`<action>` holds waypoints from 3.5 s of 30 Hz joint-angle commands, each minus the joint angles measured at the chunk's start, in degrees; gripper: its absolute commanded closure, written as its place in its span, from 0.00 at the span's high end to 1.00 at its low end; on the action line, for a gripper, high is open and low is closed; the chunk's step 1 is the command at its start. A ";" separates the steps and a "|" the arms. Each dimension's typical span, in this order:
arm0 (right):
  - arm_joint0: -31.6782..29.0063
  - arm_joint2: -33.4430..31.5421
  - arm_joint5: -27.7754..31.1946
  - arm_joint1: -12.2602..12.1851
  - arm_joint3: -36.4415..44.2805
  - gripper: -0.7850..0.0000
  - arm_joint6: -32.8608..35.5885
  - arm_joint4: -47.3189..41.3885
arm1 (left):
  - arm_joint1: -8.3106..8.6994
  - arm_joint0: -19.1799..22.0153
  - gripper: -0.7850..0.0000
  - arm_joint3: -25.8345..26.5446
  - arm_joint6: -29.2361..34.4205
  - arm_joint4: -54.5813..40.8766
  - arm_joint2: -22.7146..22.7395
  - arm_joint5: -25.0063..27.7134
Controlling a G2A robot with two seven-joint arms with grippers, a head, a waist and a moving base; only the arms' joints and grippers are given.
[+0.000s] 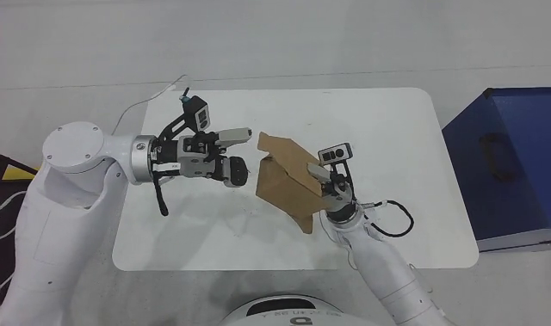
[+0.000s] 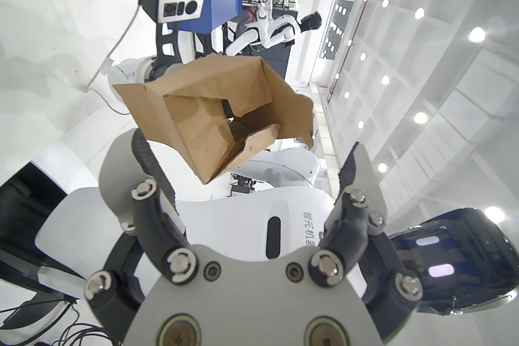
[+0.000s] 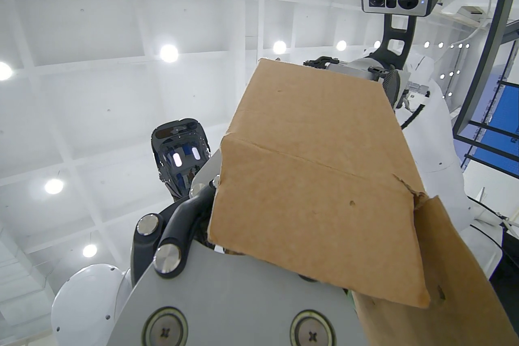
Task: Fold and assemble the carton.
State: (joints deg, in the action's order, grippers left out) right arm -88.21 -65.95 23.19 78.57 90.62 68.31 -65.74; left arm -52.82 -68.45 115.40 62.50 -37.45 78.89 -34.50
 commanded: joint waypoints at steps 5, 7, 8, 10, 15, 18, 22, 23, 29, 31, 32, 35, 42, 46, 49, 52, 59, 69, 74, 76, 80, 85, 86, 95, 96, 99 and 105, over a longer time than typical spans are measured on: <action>0.02 0.28 -0.39 -0.07 0.88 0.00 -1.21 2.77 | 0.42 1.39 1.00 0.19 -0.35 4.92 -2.53 -1.76; -0.06 0.29 -0.48 -0.07 1.09 0.00 -1.30 2.72 | 0.54 1.78 1.00 0.23 0.00 6.33 -3.56 -2.20; -0.14 0.34 -0.61 -0.04 1.27 0.00 -1.14 2.01 | 0.60 1.92 1.00 0.22 0.26 6.76 -3.94 -2.22; -0.29 0.33 -0.84 0.02 1.25 0.00 -0.44 0.20 | 0.71 2.01 1.00 0.05 0.81 7.04 -4.45 -2.14; -0.25 0.53 -1.76 0.25 0.60 0.00 1.60 -4.10 | 0.92 1.76 1.00 -0.08 1.85 6.69 -5.01 -0.96; 0.06 0.68 -2.31 0.43 -0.01 0.00 2.66 -6.27 | 1.07 1.53 1.00 -0.14 2.27 6.63 -5.25 -0.56; 0.47 0.69 -2.26 0.59 -0.54 0.00 2.97 -6.88 | 1.25 1.18 1.00 -0.24 2.58 6.69 -5.71 -0.11; 0.57 0.73 -2.25 0.63 -0.60 0.00 2.95 -6.88 | 1.29 1.11 1.00 -0.24 2.67 6.78 -5.89 -0.07; 1.16 1.37 -2.36 0.89 -0.88 0.00 2.74 -6.52 | 1.48 1.29 1.00 -0.23 2.76 7.44 -7.07 0.09; 1.26 1.45 -2.27 0.95 -0.94 0.00 2.58 -6.34 | 1.52 1.48 1.00 -0.29 2.72 7.49 -7.48 0.16; 1.29 1.49 -2.34 0.98 -0.96 0.00 2.57 -6.26 | 1.53 1.58 1.00 -0.31 2.71 7.51 -7.71 0.18; 1.31 1.52 -2.41 1.04 -0.95 0.00 2.69 -6.17 | 1.56 1.85 1.00 -0.52 2.60 7.57 -8.35 0.28; 1.26 1.49 -2.55 1.19 -1.04 0.00 3.28 -6.48 | 1.73 2.48 1.00 -1.64 2.49 8.23 -9.37 0.64; 1.39 1.58 -2.57 1.29 -1.18 0.00 3.18 -6.25 | 1.85 2.68 1.00 -1.61 2.76 8.36 -9.82 0.65; 1.56 1.68 -2.55 1.38 -1.28 0.00 3.03 -6.15 | 1.94 2.78 1.00 -1.52 2.80 8.58 -10.20 0.64; 1.74 1.78 -2.53 1.47 -1.43 0.00 2.89 -5.94 | 2.03 2.85 1.00 -1.45 2.89 8.86 -10.63 0.70; 1.96 1.87 -2.49 1.63 -1.57 0.00 2.66 -5.68 | 2.12 3.28 1.00 -1.54 2.77 9.21 -11.88 0.75; 1.42 1.75 -2.48 1.72 -0.98 0.00 2.19 -4.79 | 2.10 4.47 1.00 -2.00 2.47 8.63 -13.40 1.14; 1.25 1.72 -2.50 1.74 -0.63 0.00 2.00 -3.97 | 2.13 4.78 1.00 -2.00 2.27 8.56 -13.99 1.27; 1.19 1.73 -2.55 1.73 -0.43 0.00 1.93 -3.47 | 2.16 4.85 1.00 -2.01 2.25 8.57 -14.16 1.30; 0.99 1.60 -2.60 1.70 -0.16 0.00 1.82 -2.90 | 2.23 5.00 1.00 -1.94 2.23 8.55 -14.41 1.42; 0.50 1.09 -2.63 1.63 0.18 0.00 1.82 -2.94 | 2.54 4.58 1.00 -2.34 1.66 7.36 -12.46 1.87; 0.38 0.94 -2.58 1.62 0.19 0.00 1.81 -2.99 | 2.66 4.26 1.00 -2.49 1.55 7.02 -11.69 1.94; 0.41 0.40 -2.67 1.58 -0.12 0.00 1.25 -2.40 | 3.83 -0.83 1.00 -2.08 0.20 1.06 -1.72 4.27; 0.45 0.28 -2.65 1.56 -0.16 0.00 1.09 -2.12 | 3.95 -1.56 1.00 -1.99 0.11 0.62 -0.71 4.56; 0.48 -0.79 -2.13 1.36 -0.30 0.00 -0.12 -0.17 | 4.19 -3.67 1.00 -2.35 -0.19 -1.45 2.00 5.54; -0.10 -2.26 -2.14 1.12 0.00 0.00 -2.28 0.61 | 4.44 -8.34 1.00 -5.91 -2.10 -6.10 7.69 8.29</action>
State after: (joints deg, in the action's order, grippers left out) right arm -88.34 -68.27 21.05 79.69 90.63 65.86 -65.10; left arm -48.42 -75.72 110.24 60.70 -42.78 85.46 -26.70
